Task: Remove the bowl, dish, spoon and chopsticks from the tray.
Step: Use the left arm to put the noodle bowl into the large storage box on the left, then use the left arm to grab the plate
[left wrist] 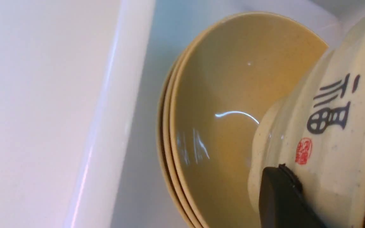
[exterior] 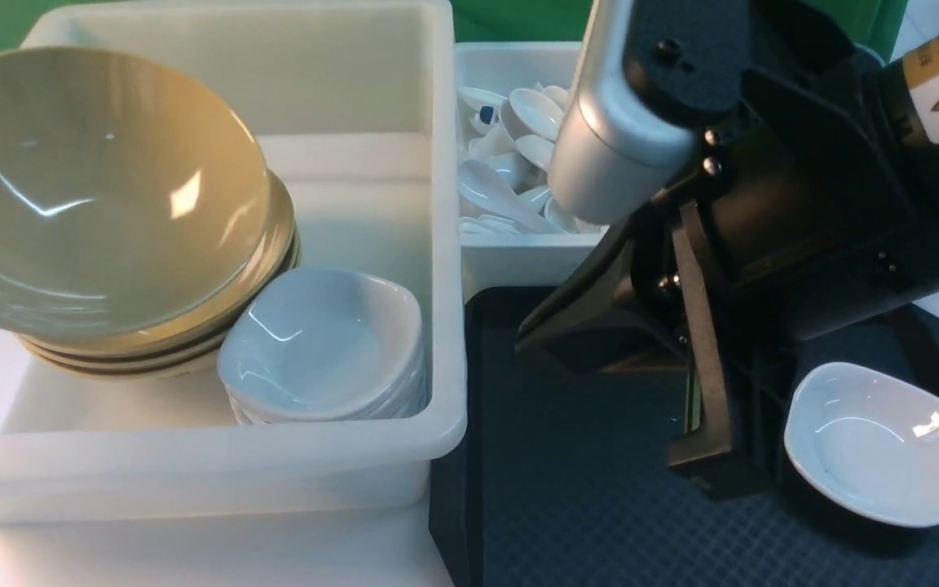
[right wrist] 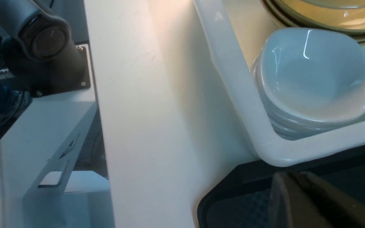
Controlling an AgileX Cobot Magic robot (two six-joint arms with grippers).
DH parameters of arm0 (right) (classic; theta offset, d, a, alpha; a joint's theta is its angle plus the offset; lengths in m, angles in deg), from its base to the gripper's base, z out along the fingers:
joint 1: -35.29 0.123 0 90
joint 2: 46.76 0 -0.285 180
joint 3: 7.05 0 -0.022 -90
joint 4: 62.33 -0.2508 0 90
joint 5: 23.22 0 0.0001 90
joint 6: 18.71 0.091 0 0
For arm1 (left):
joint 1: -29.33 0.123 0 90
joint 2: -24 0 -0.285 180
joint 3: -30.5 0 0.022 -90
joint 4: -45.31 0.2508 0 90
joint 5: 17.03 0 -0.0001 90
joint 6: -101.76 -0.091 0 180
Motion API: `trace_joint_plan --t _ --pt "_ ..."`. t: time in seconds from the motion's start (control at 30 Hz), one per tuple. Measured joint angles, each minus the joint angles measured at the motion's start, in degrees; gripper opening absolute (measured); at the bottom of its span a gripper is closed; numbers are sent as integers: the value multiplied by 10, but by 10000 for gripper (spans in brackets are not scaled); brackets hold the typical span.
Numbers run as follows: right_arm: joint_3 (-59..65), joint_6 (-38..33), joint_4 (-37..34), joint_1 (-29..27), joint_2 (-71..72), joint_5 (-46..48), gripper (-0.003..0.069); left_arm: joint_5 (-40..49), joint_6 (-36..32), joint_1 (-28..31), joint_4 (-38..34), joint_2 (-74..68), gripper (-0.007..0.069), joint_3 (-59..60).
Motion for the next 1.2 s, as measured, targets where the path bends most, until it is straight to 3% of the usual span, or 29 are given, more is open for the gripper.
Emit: trace_joint_plan --t 0.13,0.17,0.2,0.3,0.47,0.6,0.7,0.83,0.93,1.0,1.03,1.1,1.2 --pt "-2 0 2 1 0 5 36 -23 -13 0 0 -42 85 0" --pt "-2 0 4 1 0 8 36 -27 -18 0 -5 -60 146 0" --pt "-2 0 4 1 0 8 36 -27 -19 0 -5 -60 154 0" --pt "-2 0 4 1 0 11 36 -25 -33 0 2 -76 314 0" --pt "-2 0 5 1 0 12 36 -21 -12 -20 73 -80 488 -1" --pt "-2 1 19 1 0 13 36 -4 51 -53 154 -77 519 -16" --pt "-2 34 73 1 3 14 36 17 104 -96 231 -61 503 -53" --pt "-2 121 192 1 14 40 37 48 156 -228 295 -14 434 -132" --pt "-1 217 311 -6 31 100 38 50 160 -428 301 0 373 -176" --pt "14 249 351 -22 45 111 38 38 160 -541 305 -19 360 -179" --pt "16 252 351 -24 48 112 38 36 160 -552 306 -19 359 -179" --pt "50 276 370 -57 77 117 38 8 160 -670 309 -67 357 -179" --pt "98 294 376 -108 133 122 38 -29 160 -750 307 -126 357 -179"
